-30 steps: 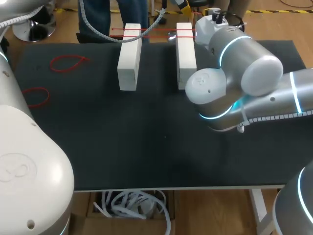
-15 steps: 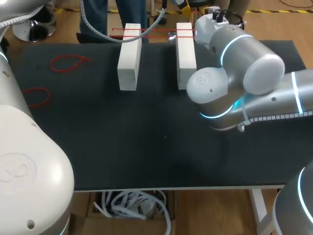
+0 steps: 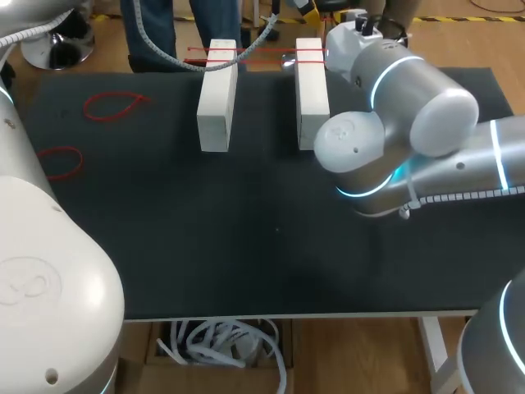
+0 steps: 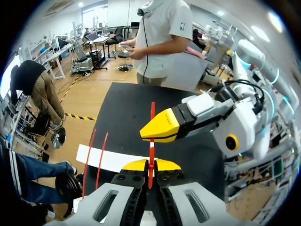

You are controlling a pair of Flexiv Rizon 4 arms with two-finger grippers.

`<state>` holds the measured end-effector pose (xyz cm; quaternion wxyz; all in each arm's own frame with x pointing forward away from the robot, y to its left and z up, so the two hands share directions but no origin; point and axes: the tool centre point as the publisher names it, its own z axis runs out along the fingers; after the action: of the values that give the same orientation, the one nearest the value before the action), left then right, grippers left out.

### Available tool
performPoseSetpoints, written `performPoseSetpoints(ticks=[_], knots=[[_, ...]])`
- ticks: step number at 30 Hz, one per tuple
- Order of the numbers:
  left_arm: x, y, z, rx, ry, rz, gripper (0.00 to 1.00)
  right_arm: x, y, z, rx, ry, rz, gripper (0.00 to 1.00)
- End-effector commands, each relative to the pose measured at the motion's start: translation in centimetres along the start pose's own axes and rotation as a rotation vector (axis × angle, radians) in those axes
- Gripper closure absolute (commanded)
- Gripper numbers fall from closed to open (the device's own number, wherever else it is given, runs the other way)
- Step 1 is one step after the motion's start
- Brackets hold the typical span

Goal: Grab the tape and strap the tape.

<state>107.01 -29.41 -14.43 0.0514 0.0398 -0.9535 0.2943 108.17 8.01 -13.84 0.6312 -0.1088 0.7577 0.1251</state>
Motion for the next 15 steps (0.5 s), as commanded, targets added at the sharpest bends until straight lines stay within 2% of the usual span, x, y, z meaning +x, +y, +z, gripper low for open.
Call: performPoseSetpoints(ticks=[1,15], knots=[[-0.06,-0.15,-0.02,-0.004,0.003,-0.001,1.00,-0.25,0.02,0.03,-0.006,0.005,0.002,1.00],[-0.06,-0.15,-0.02,-0.004,0.003,-0.001,1.00,-0.24,0.44,0.17,-0.020,0.001,0.008,1.00]])
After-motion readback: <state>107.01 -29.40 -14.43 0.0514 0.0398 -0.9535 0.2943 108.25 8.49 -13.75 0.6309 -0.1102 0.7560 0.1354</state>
